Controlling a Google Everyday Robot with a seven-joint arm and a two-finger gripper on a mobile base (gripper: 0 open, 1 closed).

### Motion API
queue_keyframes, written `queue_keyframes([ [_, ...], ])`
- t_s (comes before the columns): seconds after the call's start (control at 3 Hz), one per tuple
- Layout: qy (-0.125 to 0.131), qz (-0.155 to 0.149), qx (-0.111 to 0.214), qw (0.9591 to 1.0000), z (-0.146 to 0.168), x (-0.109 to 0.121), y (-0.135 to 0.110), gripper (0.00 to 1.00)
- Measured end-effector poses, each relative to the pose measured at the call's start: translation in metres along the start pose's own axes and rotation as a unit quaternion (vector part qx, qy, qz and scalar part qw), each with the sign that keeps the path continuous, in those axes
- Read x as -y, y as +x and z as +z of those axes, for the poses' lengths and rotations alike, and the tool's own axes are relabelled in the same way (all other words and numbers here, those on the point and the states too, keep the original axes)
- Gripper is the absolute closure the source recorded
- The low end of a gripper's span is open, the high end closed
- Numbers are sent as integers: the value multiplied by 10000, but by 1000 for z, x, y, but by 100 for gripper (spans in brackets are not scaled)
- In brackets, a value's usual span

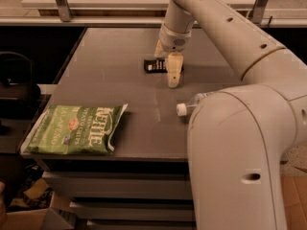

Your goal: Move rxbar chocolate near green jalapeno chip bag

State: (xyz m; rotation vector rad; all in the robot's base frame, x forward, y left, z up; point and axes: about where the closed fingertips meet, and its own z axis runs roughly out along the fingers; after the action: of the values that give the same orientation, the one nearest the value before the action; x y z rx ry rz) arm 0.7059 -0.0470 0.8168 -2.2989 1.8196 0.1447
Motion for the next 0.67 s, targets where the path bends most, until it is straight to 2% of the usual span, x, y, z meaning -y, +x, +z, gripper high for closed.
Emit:
queue_keyframes([
  [0.67,1,0,0,10000,-16,2,-3,87],
])
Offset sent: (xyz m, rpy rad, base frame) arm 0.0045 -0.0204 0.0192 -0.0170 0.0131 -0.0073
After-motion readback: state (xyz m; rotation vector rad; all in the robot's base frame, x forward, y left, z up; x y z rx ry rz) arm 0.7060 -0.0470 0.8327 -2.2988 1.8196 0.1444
